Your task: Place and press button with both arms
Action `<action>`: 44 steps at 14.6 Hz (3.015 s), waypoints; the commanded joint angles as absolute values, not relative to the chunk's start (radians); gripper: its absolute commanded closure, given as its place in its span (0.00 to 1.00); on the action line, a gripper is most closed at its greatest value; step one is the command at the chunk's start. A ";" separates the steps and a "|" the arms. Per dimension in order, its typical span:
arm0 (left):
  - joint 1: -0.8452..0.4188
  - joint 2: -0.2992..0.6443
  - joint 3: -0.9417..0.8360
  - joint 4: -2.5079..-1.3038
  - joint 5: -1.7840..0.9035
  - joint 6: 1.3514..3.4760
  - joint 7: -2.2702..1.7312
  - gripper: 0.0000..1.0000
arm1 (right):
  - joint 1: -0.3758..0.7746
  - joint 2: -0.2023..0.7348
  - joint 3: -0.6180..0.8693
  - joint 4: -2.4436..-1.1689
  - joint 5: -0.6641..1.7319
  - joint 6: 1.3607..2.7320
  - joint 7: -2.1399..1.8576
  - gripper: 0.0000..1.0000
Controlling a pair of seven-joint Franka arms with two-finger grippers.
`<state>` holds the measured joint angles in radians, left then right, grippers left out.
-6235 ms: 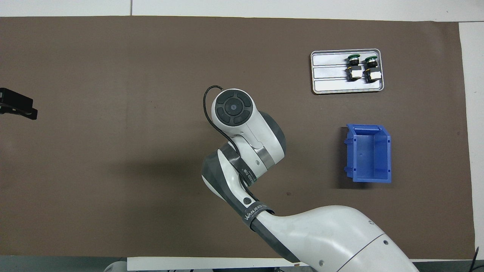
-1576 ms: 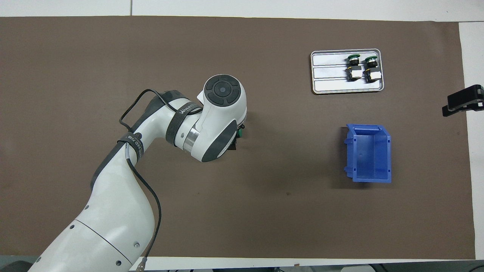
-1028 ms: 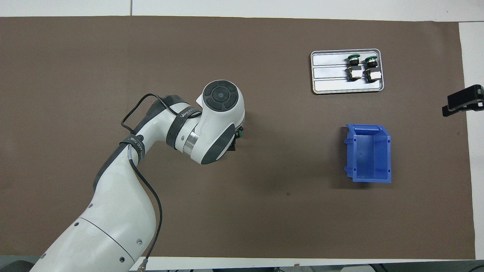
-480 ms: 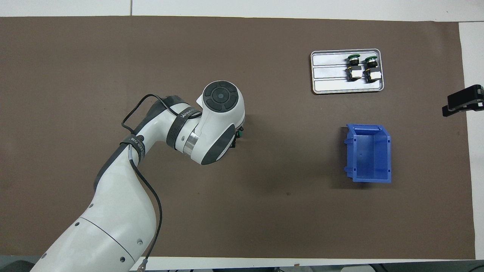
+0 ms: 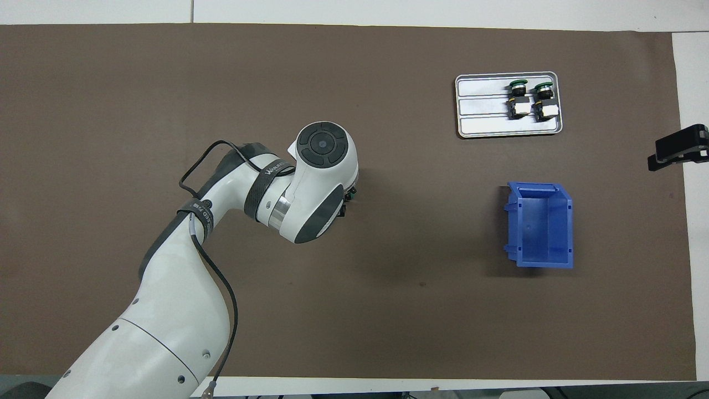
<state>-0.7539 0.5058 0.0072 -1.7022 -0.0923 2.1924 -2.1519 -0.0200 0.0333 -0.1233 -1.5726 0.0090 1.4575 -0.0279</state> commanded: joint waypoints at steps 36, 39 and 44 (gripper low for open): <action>-0.489 0.238 0.015 -1.979 -1.101 2.366 -1.254 0.78 | -0.029 0.008 -0.115 -1.601 0.008 1.462 -0.046 0.01; -0.459 0.253 0.018 -1.970 -1.170 2.251 -1.123 0.78 | -0.029 0.008 -0.115 -1.601 0.008 1.462 -0.046 0.01; -0.407 0.347 0.017 -1.896 -1.198 2.114 -1.036 0.77 | -0.029 0.008 -0.115 -1.601 0.008 1.462 -0.046 0.01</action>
<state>-0.4167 0.3023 0.0222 -1.9323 -1.1529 2.1507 -1.0962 -0.0200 0.0331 -0.1233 -1.5727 0.0090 1.4575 -0.0279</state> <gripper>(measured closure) 0.670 0.004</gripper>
